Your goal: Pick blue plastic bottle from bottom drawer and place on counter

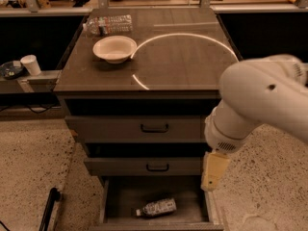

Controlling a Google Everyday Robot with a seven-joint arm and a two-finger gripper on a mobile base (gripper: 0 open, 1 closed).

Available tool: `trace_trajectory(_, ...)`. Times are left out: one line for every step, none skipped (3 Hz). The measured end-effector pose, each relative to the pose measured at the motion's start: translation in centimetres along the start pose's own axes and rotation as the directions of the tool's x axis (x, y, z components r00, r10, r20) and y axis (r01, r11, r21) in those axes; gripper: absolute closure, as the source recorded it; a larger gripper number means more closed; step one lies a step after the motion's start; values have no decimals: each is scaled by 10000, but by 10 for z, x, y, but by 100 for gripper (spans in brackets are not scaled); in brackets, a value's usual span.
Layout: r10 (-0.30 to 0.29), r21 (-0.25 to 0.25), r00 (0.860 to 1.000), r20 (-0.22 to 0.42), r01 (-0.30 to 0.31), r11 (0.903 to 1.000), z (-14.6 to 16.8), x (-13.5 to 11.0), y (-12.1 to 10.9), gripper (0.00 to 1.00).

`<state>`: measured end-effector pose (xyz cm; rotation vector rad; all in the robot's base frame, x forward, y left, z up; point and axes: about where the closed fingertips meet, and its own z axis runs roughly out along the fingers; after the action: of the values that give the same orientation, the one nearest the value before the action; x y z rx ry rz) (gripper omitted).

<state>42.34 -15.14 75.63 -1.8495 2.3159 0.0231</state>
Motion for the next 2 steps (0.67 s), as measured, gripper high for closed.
trace_trajectory(89, -14, 9997, -214, -89, 10000, 105, -30, 25, 0)
trace_trajectory(59, -593, 9998, -197, -71, 9982, 191, -51, 56, 0)
